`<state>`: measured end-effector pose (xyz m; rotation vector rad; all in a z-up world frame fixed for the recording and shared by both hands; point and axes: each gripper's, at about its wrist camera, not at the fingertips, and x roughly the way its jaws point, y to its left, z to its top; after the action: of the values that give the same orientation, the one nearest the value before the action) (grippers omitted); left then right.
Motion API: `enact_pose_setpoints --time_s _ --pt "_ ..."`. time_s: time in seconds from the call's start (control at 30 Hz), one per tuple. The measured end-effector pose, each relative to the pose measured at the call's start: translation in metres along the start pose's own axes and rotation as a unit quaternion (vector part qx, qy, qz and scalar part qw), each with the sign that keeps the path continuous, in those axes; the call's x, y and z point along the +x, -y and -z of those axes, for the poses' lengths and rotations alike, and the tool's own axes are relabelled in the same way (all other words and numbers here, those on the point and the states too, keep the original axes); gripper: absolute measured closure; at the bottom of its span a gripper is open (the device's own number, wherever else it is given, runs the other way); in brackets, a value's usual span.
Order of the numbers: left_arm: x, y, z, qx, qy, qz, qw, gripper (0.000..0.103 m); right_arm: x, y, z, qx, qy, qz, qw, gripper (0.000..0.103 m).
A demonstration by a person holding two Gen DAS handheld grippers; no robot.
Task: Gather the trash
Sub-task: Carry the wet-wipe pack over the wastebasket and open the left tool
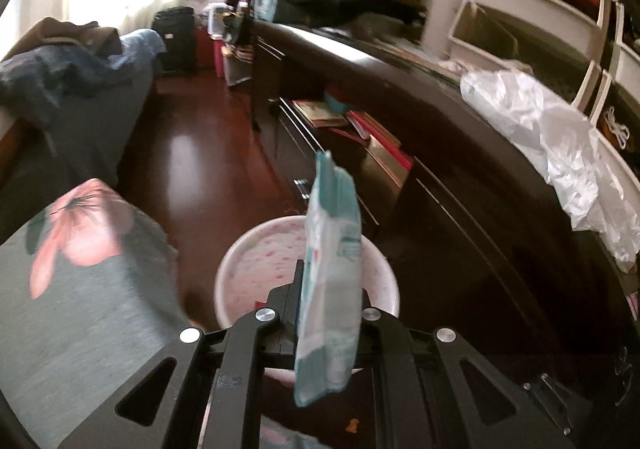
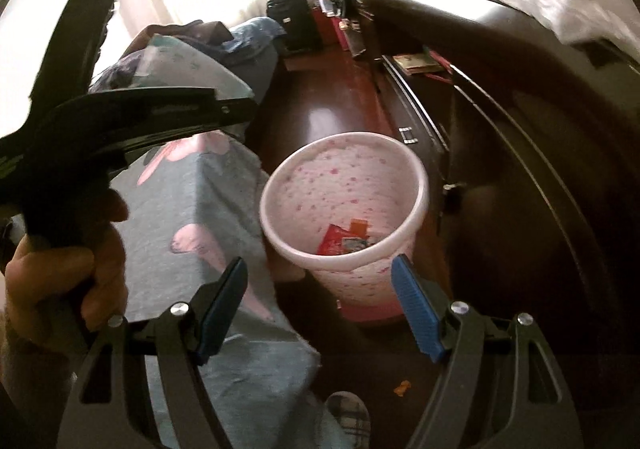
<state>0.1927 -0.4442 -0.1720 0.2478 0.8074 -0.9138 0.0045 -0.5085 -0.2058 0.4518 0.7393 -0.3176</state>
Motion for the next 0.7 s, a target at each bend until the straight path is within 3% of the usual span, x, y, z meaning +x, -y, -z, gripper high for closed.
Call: enact_pose_setpoints --time_s 0.23,0.27,0.33,0.37,0.4,0.43,0.5,0.7 --pt "0.043 0.012 -0.003 0.014 -0.044 -0.019 0.9987 0.089 0.006 0.012 0.001 0.014 -0.006 0.007 1.0 0.028" --pt "0.05 0.011 -0.003 0.01 -0.053 -0.021 0.9983 0.082 0.007 0.013 0.001 0.015 -0.007 0.008 1.0 0.028" --pt "0.055 0.009 -0.003 0.008 -0.058 -0.026 0.998 0.058 0.008 0.015 0.001 0.018 -0.009 0.007 1.0 0.028" --pt "0.057 0.008 -0.004 0.005 -0.058 -0.034 0.9978 0.038 0.01 0.015 0.001 0.02 -0.01 0.008 1.0 0.028" --pt "0.058 0.006 -0.004 0.0 -0.053 -0.039 0.9978 0.027 0.011 0.016 0.001 0.021 -0.012 0.008 1.0 0.028" --pt "0.057 0.005 -0.004 -0.003 -0.048 -0.041 0.998 0.024 0.012 0.017 0.001 0.021 -0.014 0.008 1.0 0.028" --pt "0.055 0.003 -0.006 -0.001 -0.042 -0.051 0.9978 0.008 0.013 0.017 0.0 0.021 -0.016 0.008 1.0 0.028" --pt "0.044 -0.003 -0.012 0.002 -0.034 -0.065 0.9973 0.005 0.012 0.01 -0.002 0.016 -0.013 0.005 1.0 0.028"
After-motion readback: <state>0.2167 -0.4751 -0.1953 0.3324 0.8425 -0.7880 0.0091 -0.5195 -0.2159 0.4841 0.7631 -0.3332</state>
